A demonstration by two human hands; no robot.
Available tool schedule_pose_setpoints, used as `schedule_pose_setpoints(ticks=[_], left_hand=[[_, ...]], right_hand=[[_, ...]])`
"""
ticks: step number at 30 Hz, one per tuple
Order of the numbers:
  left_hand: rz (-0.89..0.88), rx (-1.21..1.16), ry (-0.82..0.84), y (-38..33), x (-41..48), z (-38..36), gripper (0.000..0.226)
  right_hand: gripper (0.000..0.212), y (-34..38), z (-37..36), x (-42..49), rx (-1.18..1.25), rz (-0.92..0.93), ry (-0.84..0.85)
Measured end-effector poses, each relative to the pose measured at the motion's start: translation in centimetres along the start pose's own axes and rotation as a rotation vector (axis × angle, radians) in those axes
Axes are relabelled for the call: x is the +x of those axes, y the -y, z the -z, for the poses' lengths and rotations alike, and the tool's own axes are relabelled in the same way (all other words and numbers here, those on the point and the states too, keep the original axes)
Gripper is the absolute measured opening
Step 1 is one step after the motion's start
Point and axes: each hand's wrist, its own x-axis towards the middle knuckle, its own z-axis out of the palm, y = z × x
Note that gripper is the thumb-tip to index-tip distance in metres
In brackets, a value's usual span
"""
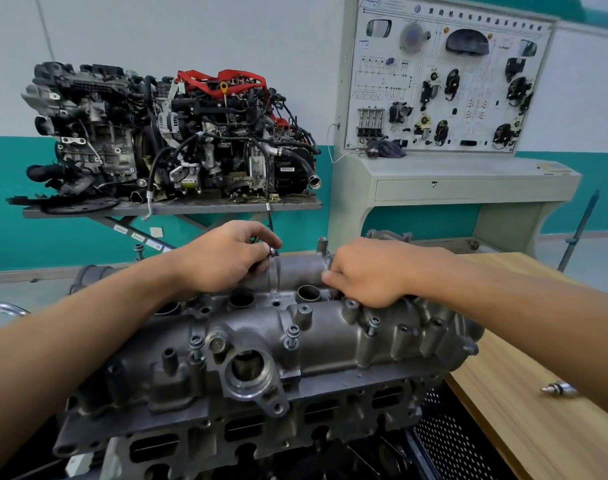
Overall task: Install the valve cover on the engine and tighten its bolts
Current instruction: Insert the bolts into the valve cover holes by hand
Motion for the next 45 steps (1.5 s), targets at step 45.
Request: schedule_pose_setpoints(ticks=[45], left_hand=[[-0.154,0.570,-0.270,2.8,-2.5,4.4,0.008]], right_hand=[[0.044,5.6,1.2,4.2,-0.056,0.220,0.051]])
